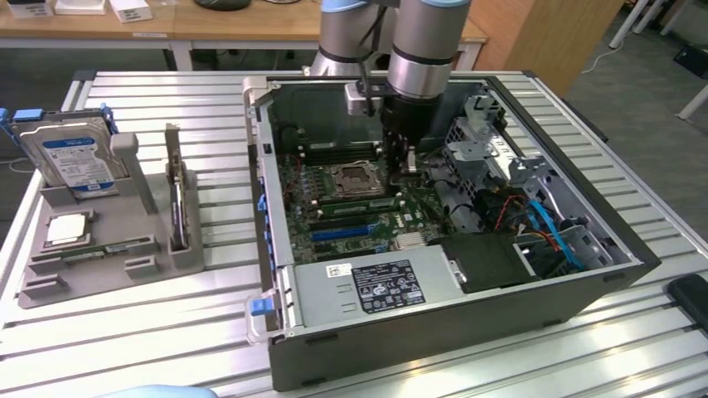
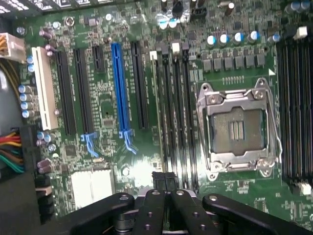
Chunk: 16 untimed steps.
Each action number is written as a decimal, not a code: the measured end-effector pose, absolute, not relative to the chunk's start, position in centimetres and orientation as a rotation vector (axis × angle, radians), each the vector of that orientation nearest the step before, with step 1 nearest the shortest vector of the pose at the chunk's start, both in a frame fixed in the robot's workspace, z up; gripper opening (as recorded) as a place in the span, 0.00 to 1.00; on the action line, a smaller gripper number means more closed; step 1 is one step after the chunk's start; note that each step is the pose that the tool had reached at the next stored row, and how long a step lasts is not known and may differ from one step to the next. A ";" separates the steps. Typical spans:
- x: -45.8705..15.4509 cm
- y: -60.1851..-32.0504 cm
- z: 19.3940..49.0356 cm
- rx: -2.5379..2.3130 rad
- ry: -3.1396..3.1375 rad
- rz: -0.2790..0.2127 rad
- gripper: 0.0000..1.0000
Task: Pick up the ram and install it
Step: 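Press down the ram until it locks into place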
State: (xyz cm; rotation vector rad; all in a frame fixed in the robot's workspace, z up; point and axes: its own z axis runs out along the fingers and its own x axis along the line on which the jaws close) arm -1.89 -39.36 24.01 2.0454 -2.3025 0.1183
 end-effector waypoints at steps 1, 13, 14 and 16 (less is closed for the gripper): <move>-1.8 -39.4 24.0 2.045 -2.302 0.118 0.10; -1.4 -39.4 23.8 2.045 -2.303 0.118 0.10; -1.4 -39.4 23.8 2.045 -2.302 0.118 0.10; -1.3 -39.4 23.7 2.046 -2.303 0.118 0.10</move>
